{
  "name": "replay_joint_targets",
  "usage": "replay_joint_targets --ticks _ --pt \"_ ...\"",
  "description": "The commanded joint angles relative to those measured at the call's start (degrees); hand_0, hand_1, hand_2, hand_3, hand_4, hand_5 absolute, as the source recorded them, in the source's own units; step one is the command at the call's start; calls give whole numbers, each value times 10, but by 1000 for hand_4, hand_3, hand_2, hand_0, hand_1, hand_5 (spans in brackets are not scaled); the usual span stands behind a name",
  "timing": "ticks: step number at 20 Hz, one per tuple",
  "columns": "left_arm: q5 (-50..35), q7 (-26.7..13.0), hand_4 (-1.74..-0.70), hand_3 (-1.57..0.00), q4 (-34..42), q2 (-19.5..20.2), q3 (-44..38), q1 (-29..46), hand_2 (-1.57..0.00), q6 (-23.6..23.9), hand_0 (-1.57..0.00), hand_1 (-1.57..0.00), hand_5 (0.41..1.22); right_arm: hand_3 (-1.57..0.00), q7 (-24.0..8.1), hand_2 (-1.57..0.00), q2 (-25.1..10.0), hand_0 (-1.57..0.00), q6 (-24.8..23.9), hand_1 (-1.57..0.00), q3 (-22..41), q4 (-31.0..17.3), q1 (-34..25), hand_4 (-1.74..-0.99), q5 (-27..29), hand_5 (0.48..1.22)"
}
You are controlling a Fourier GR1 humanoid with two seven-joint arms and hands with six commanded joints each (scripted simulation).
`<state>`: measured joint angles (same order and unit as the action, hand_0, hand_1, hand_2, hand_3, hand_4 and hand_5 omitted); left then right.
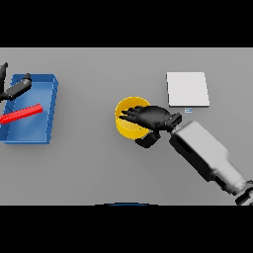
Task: Pick up the red beaker and tilt it to pour out 1 green nut into yellow bowl. Pick up the yellow bowl and place it on the metallic measuring scale.
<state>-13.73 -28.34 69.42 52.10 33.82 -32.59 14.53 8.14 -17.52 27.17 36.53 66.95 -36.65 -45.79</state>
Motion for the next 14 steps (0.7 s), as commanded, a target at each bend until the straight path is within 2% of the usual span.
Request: replay_joint_targets --ticks 1,3,4,5,6,7,9,10,12,14 --pt "-2 2 -793 1 7 6 -1 4 1 0 1 1 729 -11 0 -4 0 1 3 1 3 -1 -2 -1308 -2 729" --pt "-1 4 -792 1 3 4 0 2 1 -3 1 1 725 -94 -13 -68 5 -16 3 -40 8 -7 -7 -1339 -10 784" --pt "-1 9 -792 1 -3 -3 0 -2 1 -4 1 1 723 -160 -12 -133 7 -93 6 -107 12 -16 -16 -1362 -14 820" --pt "-2 5 -793 1 -1 -1 -2 -1 1 -1 1 1 722 -249 -3 -233 5 -258 4 -236 18 -17 -11 -1387 -18 900" --pt "-3 5 -793 1 8 0 -2 2 1 2 1 1 723 -359 -2 -388 2 -508 12 -437 18 -7 -7 -1425 -15 964" --pt "-5 5 -795 1 12 3 -4 4 1 3 1 1 725 -472 -11 -624 2 -721 20 -664 18 0 -5 -1488 -13 1016" --pt "-7 7 -800 1 11 7 -6 9 1 4 1 1 727 -691 -8 -965 -2 -1027 40 -991 21 3 -6 -1571 -6 1090" --pt "-7 1 -799 1 18 7 -4 11 1 7 1 1 728 -867 -13 -1086 0 -1136 54 -1107 20 1 -12 -1604 0 1116" --pt "-6 0 -799 1 13 6 -5 7 1 7 1 1 727 -1019 -3 -1261 -8 -1292 56 -1274 19 6 -8 -1649 6 1154" --pt "-5 1 -802 1 14 8 -6 4 1 6 1 1 725 -1142 3 -1314 -8 -1393 49 -1381 19 3 -9 -1682 9 1178"
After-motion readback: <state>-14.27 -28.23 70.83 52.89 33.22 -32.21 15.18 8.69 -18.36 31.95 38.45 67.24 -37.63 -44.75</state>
